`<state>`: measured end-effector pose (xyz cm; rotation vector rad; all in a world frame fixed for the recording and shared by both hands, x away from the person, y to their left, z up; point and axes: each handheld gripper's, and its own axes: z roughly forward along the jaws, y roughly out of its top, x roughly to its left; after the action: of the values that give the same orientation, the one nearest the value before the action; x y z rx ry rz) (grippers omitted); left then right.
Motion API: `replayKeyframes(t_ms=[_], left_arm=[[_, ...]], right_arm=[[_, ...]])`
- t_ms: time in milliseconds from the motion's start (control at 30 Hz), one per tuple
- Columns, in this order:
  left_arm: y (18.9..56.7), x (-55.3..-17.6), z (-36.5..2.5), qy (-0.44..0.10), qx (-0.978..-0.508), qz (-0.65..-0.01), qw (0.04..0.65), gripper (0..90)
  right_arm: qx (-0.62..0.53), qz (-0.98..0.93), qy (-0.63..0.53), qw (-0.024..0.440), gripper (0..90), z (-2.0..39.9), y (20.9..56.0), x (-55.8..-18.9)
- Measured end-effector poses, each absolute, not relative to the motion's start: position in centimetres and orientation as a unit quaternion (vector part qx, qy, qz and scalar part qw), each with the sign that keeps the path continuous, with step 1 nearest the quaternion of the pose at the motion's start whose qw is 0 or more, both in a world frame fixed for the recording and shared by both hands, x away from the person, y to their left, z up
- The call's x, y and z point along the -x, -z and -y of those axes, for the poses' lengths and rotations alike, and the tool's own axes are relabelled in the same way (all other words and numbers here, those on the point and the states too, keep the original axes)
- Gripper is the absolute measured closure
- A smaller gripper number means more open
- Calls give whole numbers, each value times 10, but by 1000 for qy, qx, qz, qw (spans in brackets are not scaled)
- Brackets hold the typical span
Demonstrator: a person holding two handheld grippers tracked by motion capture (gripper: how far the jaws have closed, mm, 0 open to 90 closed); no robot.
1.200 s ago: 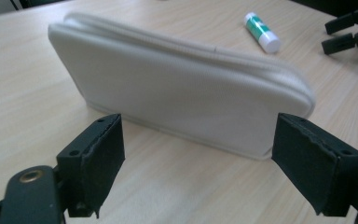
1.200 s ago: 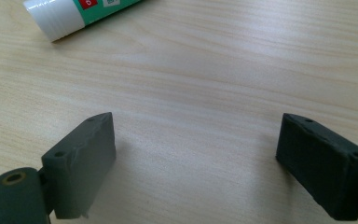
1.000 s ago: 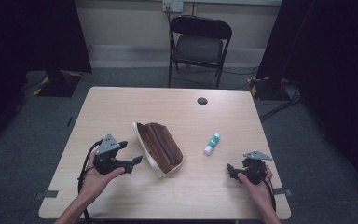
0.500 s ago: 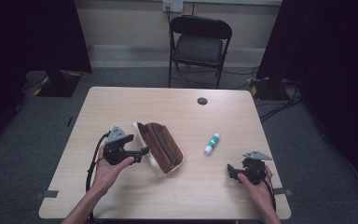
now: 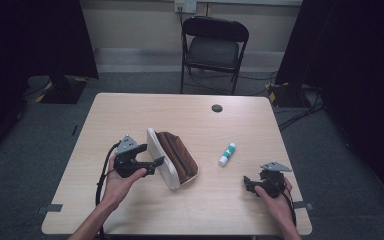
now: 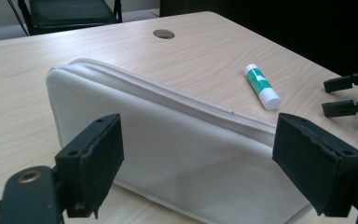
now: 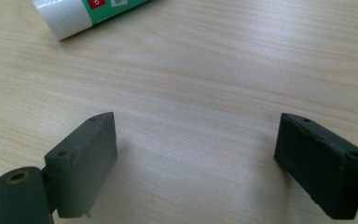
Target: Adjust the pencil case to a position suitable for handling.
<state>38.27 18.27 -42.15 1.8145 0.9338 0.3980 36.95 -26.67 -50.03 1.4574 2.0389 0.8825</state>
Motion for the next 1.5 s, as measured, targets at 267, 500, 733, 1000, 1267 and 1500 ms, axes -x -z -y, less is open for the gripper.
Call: replayKeyframes(t_ms=[267,500,733,1000,1267,1500], left_arm=[[413,-388,-173,-173,-746,-388,513,162],[415,-402,-165,-167,-748,-395,506,158],[426,-405,-164,-188,-766,-406,462,154],[433,-403,-183,-172,-760,-425,461,164],[433,-403,-187,-165,-764,-411,470,282],[431,-406,-195,-157,-773,-399,468,402]], right_arm=[[-532,-745,-323,240,121,267,500,-370],[-532,-746,-322,240,122,266,500,-370],[-529,-748,-323,239,127,266,500,-369],[-529,-748,-323,239,127,266,500,-369],[-529,-748,-323,239,127,266,500,-369],[-529,-747,-323,239,129,266,500,-369]])
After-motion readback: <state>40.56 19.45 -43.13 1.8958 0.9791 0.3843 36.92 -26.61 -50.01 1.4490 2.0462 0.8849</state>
